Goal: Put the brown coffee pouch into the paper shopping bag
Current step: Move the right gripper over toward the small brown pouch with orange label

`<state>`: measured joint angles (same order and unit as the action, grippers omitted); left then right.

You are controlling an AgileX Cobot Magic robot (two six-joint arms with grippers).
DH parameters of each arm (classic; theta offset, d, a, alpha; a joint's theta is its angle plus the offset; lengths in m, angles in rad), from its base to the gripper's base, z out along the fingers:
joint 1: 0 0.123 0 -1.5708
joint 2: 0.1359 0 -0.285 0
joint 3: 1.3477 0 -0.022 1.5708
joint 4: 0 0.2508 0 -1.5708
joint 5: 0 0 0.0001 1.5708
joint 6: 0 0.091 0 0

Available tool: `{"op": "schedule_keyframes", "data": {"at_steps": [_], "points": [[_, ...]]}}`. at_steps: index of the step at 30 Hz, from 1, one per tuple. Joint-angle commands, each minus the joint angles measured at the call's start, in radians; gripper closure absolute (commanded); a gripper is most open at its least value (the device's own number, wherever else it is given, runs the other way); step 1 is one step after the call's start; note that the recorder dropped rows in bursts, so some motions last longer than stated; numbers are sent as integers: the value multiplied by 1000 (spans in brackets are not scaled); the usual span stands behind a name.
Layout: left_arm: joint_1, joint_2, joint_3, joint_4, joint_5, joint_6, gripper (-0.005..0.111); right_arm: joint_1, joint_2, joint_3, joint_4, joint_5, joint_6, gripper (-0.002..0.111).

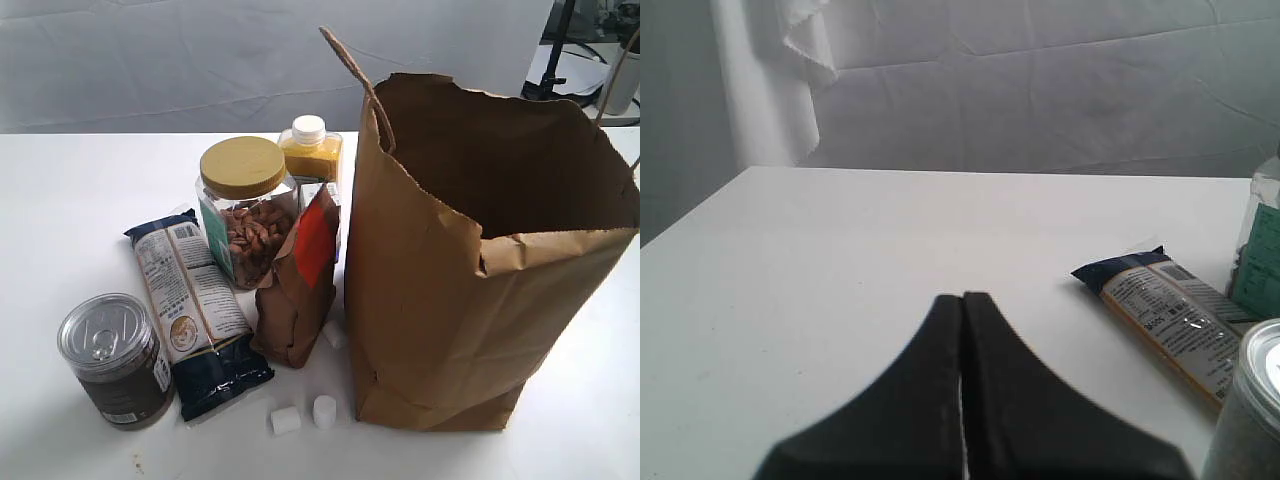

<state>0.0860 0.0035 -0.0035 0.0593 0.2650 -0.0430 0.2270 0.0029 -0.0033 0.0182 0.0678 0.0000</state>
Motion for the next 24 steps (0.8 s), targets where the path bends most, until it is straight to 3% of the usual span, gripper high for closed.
{"op": "schedule_keyframes", "data": {"at_steps": [1, 6, 16, 24], "points": [[3, -3, 4, 5, -5, -3, 107, -6, -3, 3, 252, -68, 29, 108], [3, -3, 4, 5, -5, -3, 107, 69, 9, -84, 338, 21, 14, 108], [3, -3, 4, 5, -5, -3, 107, 435, 301, -420, 437, 86, -207, 108], [3, -3, 4, 5, -5, -3, 107, 669, 654, -658, 437, 175, -214, 108]]}}
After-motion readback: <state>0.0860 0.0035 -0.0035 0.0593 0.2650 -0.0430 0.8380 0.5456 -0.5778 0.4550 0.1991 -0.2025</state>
